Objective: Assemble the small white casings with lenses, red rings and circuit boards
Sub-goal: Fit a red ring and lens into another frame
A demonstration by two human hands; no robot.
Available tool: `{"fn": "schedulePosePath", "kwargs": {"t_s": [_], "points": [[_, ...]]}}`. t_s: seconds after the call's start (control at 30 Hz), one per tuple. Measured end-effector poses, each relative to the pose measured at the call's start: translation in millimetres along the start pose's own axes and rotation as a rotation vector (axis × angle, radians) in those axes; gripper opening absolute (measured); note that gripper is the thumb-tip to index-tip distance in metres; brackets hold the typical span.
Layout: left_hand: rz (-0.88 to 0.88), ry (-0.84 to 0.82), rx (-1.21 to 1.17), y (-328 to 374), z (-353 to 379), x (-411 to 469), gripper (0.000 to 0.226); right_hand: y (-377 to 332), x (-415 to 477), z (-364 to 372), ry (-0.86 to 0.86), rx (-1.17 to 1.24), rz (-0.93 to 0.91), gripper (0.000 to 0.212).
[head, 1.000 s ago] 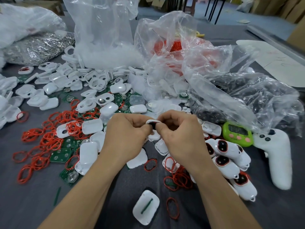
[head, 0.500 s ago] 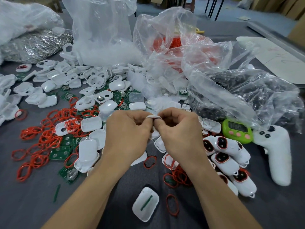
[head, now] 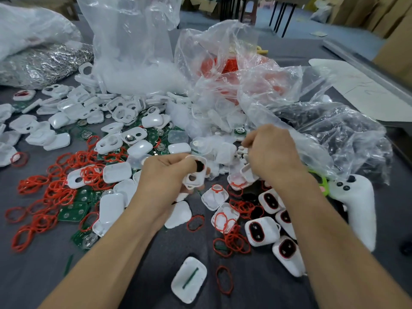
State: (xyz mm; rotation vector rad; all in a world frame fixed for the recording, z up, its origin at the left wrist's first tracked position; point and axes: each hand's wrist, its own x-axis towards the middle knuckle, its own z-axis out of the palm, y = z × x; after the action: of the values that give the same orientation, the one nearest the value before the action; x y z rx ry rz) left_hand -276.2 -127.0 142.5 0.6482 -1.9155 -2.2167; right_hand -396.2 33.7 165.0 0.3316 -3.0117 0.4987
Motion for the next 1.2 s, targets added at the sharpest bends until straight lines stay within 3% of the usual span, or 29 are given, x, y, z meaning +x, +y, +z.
{"fn": "schedulePosePath", "kwargs": {"t_s": [0.13,0.3,0.4,0.5,0.6,0.7,0.8,0.97,1.1,1.2], "points": [[-0.127,0.03,-0.159,2,0,7,0.022,1,30,5,-0.144,-0.289,-0.149,0.026],[-0.105,-0.042,-0.203,2,-4,6,0.016,7,39,7,-0.159,-0.343,-0.187,0.019],[-0.1,0.007,-0.218,0,-3,7,0.015,8,32,6,-0.134,-0.276,-0.155,0.01],[-0.053,0.046,-0.208,-1,-1,7,0.016,12,18,0,-0.014,0.007,-0.104,0.009],[-0.028,0.045,-0.177,-4,1,6,0.016,7,-10,-1,0.103,0.448,-0.051,0.011],[-0.027,0.037,-0.159,-4,5,5,0.015,-14,-45,10,0.073,0.883,-0.006,0.012],[-0.005,0.051,-0.131,-4,4,4,0.015,-32,-67,24,0.042,1.06,-0.018,0.014],[0.019,0.068,-0.17,-5,3,4,0.014,-42,-80,40,0.249,0.823,-0.194,0.007],[-0.109,-0.042,-0.348,-4,4,6,0.033,-44,-83,50,0.399,0.58,-0.323,0.007],[-0.171,-0.082,-0.47,-3,2,8,0.04,-42,-81,51,0.411,0.523,-0.371,0.006]]}}
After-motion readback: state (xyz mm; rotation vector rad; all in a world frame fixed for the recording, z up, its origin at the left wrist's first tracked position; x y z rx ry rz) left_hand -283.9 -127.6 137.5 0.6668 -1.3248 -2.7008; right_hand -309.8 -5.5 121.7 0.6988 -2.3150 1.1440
